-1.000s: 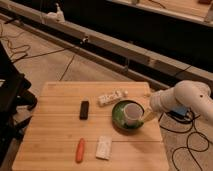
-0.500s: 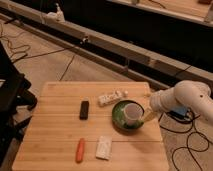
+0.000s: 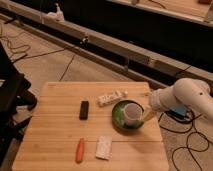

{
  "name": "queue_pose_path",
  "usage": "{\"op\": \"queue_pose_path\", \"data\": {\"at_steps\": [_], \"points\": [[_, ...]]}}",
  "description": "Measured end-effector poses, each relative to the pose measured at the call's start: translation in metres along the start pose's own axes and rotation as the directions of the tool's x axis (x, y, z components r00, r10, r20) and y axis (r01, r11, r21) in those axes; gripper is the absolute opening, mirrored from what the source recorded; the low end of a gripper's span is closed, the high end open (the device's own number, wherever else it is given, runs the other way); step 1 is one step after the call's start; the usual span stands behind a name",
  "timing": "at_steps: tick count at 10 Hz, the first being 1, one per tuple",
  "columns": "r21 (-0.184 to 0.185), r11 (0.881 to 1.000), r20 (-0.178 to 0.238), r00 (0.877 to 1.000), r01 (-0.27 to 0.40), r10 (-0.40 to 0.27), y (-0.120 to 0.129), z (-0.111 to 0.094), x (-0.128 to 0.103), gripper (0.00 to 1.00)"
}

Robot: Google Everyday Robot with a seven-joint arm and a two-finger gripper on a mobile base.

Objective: Wipe the white sponge on the table

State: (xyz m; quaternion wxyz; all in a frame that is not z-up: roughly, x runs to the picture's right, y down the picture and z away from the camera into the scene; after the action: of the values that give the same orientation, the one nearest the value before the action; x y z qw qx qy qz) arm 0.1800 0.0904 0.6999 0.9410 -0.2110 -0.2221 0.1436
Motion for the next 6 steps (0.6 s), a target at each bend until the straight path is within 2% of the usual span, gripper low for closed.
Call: {"op": "queue_pose_path", "data": {"at_steps": [1, 2, 3, 4, 5, 6], "points": [[-0.046, 0.998, 0.002, 0.999, 0.050, -0.050, 0.002, 0.005, -0.013, 0.78], [-0.099, 0.990, 0.003, 0.995, 0.095, -0.096, 0.006, 0.014, -0.024, 0.78], [-0.157, 0.978, 0.003, 0.991, 0.135, -0.136, 0.013, 0.025, -0.031, 0.78], [-0.219, 0.960, 0.006, 0.984, 0.176, -0.179, 0.020, 0.038, -0.038, 0.78], [-0.263, 0.943, 0.014, 0.978, 0.203, -0.207, 0.025, 0.049, -0.045, 0.78], [-0.322, 0.916, 0.025, 0.969, 0.241, -0.246, 0.034, 0.063, -0.053, 0.78]]}}
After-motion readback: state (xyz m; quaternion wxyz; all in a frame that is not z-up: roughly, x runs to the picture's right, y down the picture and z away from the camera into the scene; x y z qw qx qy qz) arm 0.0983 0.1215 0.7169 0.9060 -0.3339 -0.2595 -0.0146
